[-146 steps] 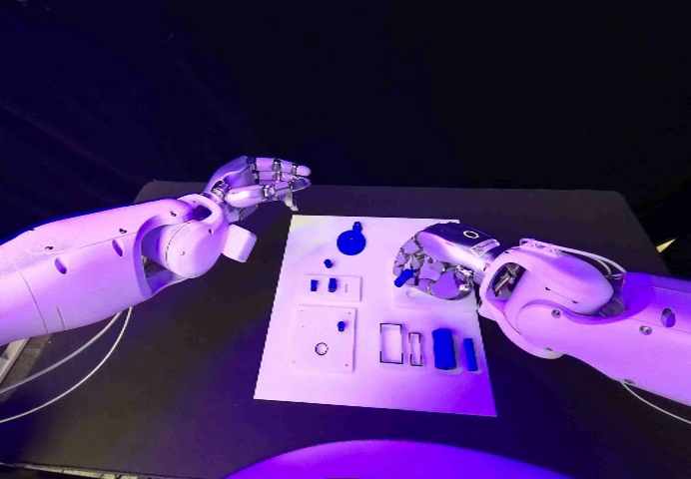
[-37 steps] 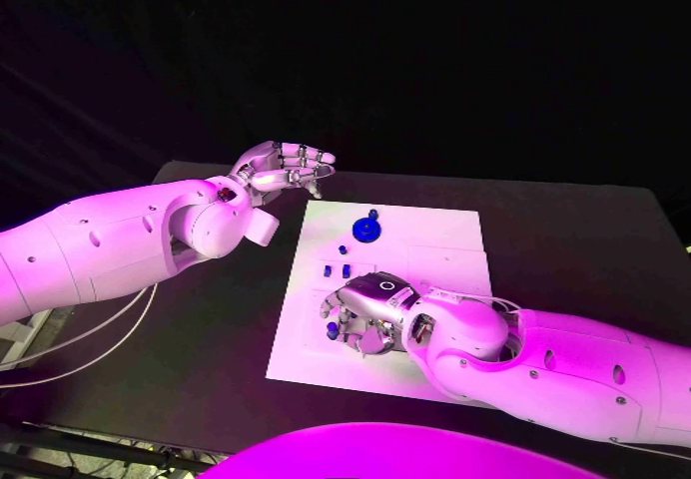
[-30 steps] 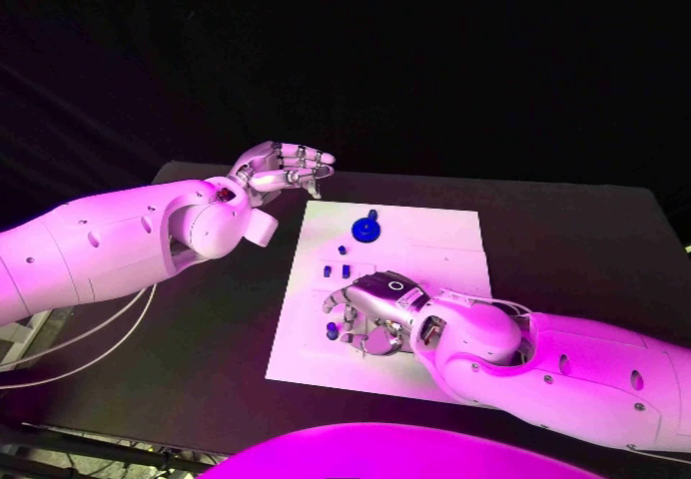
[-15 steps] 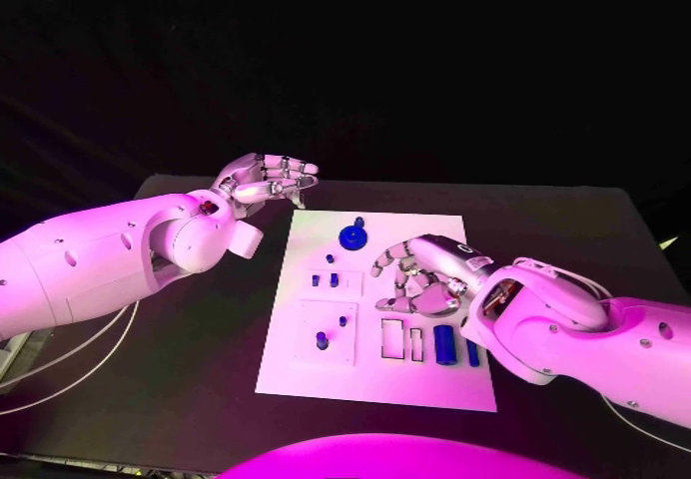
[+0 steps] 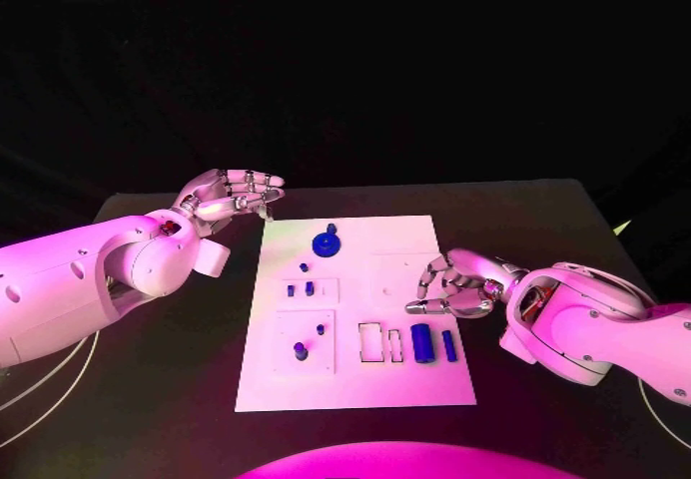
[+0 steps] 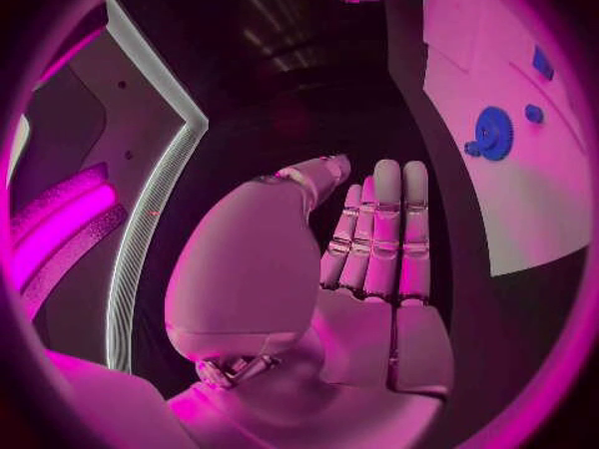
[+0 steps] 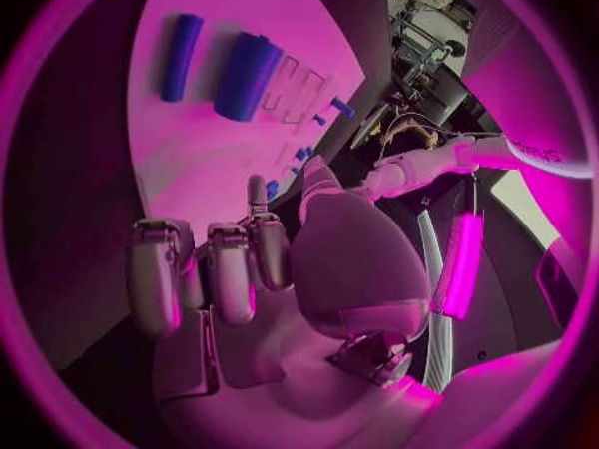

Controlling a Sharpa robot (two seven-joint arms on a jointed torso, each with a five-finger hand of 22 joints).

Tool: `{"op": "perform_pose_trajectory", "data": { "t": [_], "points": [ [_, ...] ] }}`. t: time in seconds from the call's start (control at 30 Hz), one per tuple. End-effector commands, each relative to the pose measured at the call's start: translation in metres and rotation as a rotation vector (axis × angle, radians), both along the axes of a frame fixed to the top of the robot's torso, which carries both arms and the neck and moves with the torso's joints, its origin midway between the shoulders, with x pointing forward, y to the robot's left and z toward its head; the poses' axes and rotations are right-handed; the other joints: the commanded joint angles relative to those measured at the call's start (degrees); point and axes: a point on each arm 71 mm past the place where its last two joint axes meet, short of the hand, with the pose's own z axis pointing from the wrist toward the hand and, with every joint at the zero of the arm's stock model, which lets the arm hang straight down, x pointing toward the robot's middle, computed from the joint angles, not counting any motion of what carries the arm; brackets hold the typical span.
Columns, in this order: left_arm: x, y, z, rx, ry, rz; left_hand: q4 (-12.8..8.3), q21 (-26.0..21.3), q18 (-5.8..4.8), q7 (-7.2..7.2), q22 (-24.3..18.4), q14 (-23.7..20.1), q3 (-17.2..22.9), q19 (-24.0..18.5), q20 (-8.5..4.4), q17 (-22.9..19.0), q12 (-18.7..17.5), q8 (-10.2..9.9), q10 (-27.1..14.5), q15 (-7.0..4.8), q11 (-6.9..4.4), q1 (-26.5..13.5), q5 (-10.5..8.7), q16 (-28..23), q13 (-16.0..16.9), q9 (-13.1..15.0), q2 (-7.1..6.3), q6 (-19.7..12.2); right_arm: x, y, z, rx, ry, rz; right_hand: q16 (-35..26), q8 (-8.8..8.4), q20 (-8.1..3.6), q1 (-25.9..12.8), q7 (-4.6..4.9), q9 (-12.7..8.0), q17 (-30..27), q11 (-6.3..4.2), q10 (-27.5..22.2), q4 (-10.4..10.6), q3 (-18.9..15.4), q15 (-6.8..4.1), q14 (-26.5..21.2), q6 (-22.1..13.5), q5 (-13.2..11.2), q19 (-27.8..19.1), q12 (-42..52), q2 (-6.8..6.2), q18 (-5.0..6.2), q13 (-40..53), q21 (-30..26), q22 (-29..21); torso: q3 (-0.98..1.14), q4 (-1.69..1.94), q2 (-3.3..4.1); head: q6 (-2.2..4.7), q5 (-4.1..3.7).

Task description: Assemble the parts on the task board

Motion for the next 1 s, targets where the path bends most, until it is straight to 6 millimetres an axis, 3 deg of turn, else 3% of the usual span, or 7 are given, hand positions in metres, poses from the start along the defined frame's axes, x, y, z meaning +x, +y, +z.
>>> {"op": "perform_pose_trajectory", "data": {
  "t": [0.03,0.3,0.57,1.0],
  "points": [
    [-0.001,-0.003,0.001,-0.011,-0.001,-0.018,-0.03,-0.19,0.76,2.02,-0.07,-0.19,-0.24,-0.08,0.25,-0.1,0.39,0.13,-0.34,0.23,0.03,-0.55,-0.17,0.0,-0.07,-0.08,-0.03,-0.31,-0.008,-0.006,-0.011,-0.075,0.081,-0.02,0.49,0.35,-0.54,-0.41,-0.43,-0.21,10.8,-0.1,0.78,0.05,-1.09,-0.26,5.16,0.38,0.12,4.5,0.56,0.69,-0.79,5.58,0.72,13.89,-0.06,0.06,0.04,-0.21,-0.57],
    [-0.002,-0.003,0.0,-0.012,0.001,-0.021,-0.02,-0.22,0.75,2.03,-0.08,-0.21,-0.25,-0.08,0.26,-0.1,0.41,0.15,-0.38,0.24,0.03,-0.58,-0.17,0.0,-0.08,-0.09,-0.03,-0.34,-0.018,-0.009,-0.022,-0.126,0.109,-0.03,0.84,0.58,-0.8,-2.81,-0.99,-0.01,11.61,-0.57,1.07,0.16,-3.31,-0.61,5.28,2.4,0.77,4.71,0.68,0.59,-0.92,6.18,1.52,14.07,-0.07,0.27,0.13,-0.32,-0.76],
    [-0.002,-0.002,0.0,-0.011,0.001,-0.019,-0.02,-0.22,0.75,2.03,-0.08,-0.21,-0.25,-0.08,0.26,-0.1,0.41,0.15,-0.38,0.24,0.03,-0.58,-0.17,0.0,-0.08,-0.09,-0.03,-0.34,-0.02,-0.007,-0.026,-0.18,0.086,-0.026,0.92,0.56,-0.91,-5.04,-1.2,0.18,11.82,-0.73,1.14,0.19,-3.84,-0.74,5.3,3.1,-0.09,4.85,0.52,-0.25,-1.01,6.34,2.0,14.18,-0.06,0.22,0.18,-0.43,-0.81],
    [-0.003,-0.001,0.0,-0.01,0.004,-0.02,0.02,-0.31,0.75,2.04,-0.13,-0.25,-0.28,-0.09,0.28,-0.12,0.48,0.23,-0.47,0.26,0.05,-0.65,-0.16,0.02,-0.11,-0.1,-0.02,-0.43,-0.023,0.0,-0.038,-0.249,0.12,-0.014,0.88,0.66,-1.01,-6.18,-1.38,0.38,11.73,-0.88,1.06,0.22,-3.61,-0.86,5.27,3.64,-0.84,4.76,0.16,-0.54,-0.96,6.23,1.81,14.12,0.04,0.14,0.16,-0.78,-0.4]
  ]
}}
